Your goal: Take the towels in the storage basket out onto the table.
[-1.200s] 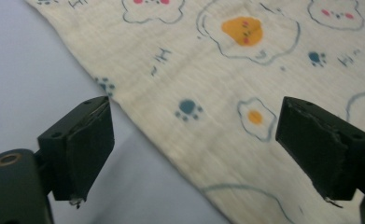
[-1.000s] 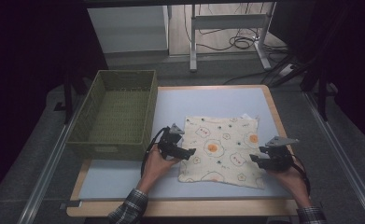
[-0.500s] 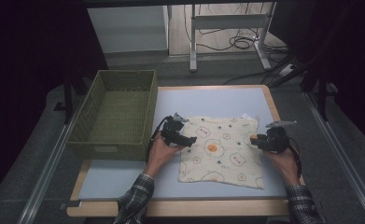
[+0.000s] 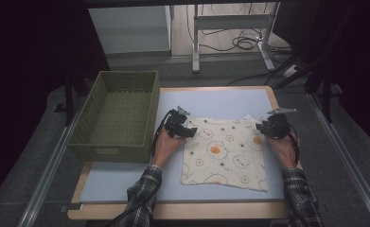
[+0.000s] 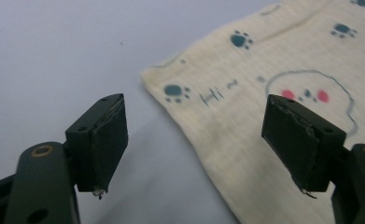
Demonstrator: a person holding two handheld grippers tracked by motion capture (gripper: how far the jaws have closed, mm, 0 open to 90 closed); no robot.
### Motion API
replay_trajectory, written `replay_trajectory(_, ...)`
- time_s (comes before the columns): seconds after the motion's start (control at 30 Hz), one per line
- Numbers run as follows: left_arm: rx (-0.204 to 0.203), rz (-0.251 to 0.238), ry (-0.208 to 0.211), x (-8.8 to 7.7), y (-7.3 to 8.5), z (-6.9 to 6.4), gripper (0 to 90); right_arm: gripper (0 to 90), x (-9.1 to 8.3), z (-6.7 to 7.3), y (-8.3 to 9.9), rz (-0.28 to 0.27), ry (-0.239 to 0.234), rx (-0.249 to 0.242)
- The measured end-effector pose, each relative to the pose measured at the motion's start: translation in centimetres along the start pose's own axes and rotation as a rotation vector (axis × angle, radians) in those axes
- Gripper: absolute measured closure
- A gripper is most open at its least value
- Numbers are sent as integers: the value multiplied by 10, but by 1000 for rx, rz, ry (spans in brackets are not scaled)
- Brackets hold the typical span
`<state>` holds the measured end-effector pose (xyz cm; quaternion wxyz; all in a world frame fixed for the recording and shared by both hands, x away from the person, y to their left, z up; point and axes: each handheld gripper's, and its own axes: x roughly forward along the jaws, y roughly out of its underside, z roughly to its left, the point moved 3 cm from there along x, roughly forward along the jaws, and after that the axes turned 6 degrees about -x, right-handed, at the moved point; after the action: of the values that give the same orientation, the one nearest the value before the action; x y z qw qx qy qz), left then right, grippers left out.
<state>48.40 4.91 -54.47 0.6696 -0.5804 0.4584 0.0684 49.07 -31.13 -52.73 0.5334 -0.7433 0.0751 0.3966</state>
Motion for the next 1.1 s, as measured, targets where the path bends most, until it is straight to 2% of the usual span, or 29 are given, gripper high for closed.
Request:
replay_trajectory(0.07, -8, -4, -21, 2, -5, 4, 270, 617, 6, -4, -4, 9, -10, 18)
replay_trajectory(0.1, -22, -7, -33, 3, -8, 7, 280, 618, 7, -6, -5, 9, 0, 20)
replay_trajectory(0.3, -82, -2, -83, 10, -13, 20, 400, 617, 19, -16, -8, 14, -2, 56)
replay_trajectory(0.43, -132, -9, -75, 17, -12, 29, 432, 642, 27, -16, -7, 28, -4, 58)
replay_trajectory(0.47, -132, -9, -75, 17, -12, 29, 436, 642, 27, -16, -7, 28, -4, 58)
replay_trajectory(0.5, -130, -6, -81, 19, -11, 29, 440, 707, 28, -15, -9, 30, 0, 69)
replay_trajectory(0.53, -130, -5, -80, 20, -11, 30, 440, 707, 28, -15, -9, 30, 0, 69)
replay_trajectory(0.57, -127, -6, -79, 21, -10, 29, 440, 756, 28, -13, -10, 38, -3, 58)
replay_trajectory(0.6, -121, -9, -81, 22, -11, 29, 440, 756, 28, -13, -10, 38, -3, 58)
replay_trajectory(0.63, -107, -22, -73, 24, -13, 28, 439, 810, 28, -9, -11, 49, -1, 31)
replay_trajectory(0.67, -107, -22, -73, 24, -13, 28, 439, 810, 28, -9, -11, 49, -1, 31)
replay_trajectory(0.73, -81, 8, -83, 30, -16, 25, 442, 848, 27, -5, -13, 68, 9, 9)
replay_trajectory(0.83, -68, 14, -62, 31, -18, 21, 459, 854, 26, -3, -14, 80, 18, -23)
replay_trajectory(0.87, -67, 20, -49, 31, -19, 19, 497, 855, 25, -2, -14, 80, 16, -35)
replay_trajectory(0.9, -60, 28, -33, 31, -19, 17, 628, 855, 23, -1, -13, 71, 11, -46)
replay_trajectory(0.93, -60, 30, -19, 31, -20, 15, 628, 855, 23, -1, -13, 71, 11, -46)
replay_trajectory(1.03, -71, 33, 17, 30, -19, 11, 815, 856, 17, -3, -13, 41, -2, -21)
replay_trajectory(1.1, -61, 32, 5, 28, -20, 9, 880, 858, 10, -5, -16, 6, -13, -9)
